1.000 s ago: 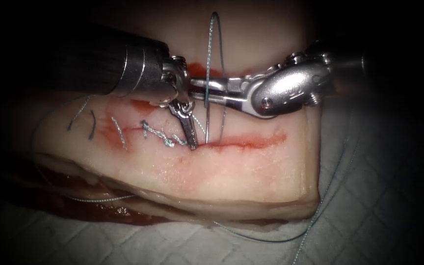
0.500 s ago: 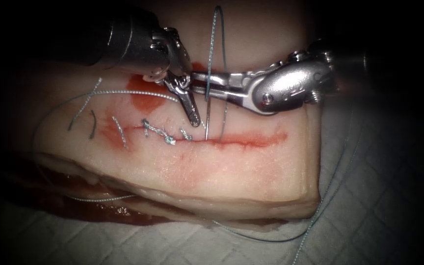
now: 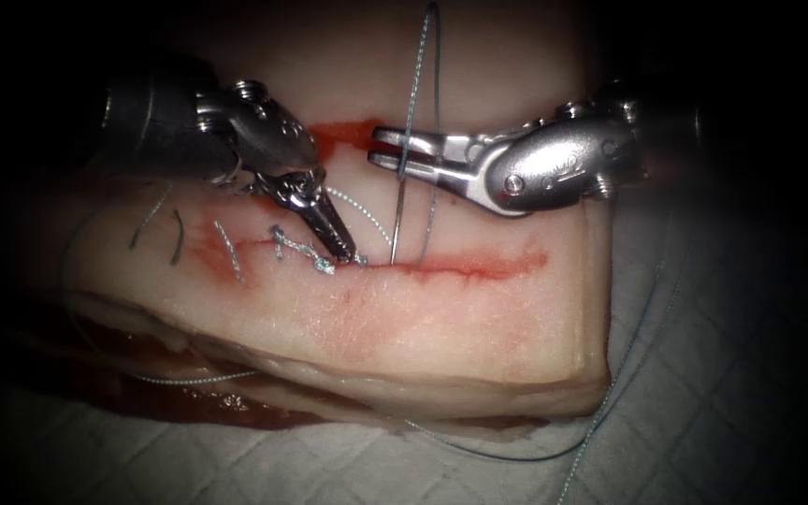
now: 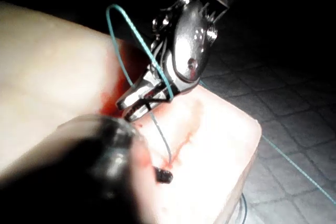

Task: Wound Closure
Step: Insert the needle into the bottom half of the wound from the inside

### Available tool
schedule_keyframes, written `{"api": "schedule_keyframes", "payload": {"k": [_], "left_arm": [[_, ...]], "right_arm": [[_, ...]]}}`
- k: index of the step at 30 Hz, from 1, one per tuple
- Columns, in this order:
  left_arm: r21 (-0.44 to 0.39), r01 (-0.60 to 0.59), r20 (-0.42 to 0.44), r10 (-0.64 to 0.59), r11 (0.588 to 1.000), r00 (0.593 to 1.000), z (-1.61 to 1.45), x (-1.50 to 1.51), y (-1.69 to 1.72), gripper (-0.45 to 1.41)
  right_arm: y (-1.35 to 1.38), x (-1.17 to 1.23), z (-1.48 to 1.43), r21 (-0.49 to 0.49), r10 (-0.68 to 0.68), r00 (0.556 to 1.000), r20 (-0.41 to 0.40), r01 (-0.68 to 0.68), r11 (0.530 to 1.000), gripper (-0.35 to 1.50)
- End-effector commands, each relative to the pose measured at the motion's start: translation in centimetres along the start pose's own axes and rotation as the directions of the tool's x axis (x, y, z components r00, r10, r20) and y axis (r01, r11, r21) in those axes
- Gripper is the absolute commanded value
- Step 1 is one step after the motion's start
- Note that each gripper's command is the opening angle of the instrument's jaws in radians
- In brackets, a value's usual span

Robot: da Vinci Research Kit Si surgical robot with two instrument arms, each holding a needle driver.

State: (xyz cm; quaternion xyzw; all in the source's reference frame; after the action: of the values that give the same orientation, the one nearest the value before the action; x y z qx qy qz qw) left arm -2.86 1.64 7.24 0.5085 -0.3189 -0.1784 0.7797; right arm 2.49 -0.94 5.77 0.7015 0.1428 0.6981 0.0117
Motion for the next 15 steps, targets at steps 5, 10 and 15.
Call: {"api": "schedule_keyframes", "payload": {"k": [5,10,15], "left_arm": [[-0.089,0.016,0.065,-0.01,0.996,0.998,0.18,0.28,-0.14,-0.45],[-0.149,0.085,0.218,-0.051,0.985,0.975,0.36,0.53,-0.18,-0.45],[-0.178,0.114,0.321,-0.052,0.977,0.946,0.5,0.6,-0.07,-0.45]], "right_arm": [[-0.03,0.05,0.08,0.022,0.016,1.0,0.009,-0.016,1.0,-0.35],[-0.05,0.06,0.07,0.029,0.057,0.998,0.012,-0.057,0.998,-0.35],[-0.06,0.06,0.08,0.038,0.082,0.997,0.016,-0.082,0.996,-0.35]]}}
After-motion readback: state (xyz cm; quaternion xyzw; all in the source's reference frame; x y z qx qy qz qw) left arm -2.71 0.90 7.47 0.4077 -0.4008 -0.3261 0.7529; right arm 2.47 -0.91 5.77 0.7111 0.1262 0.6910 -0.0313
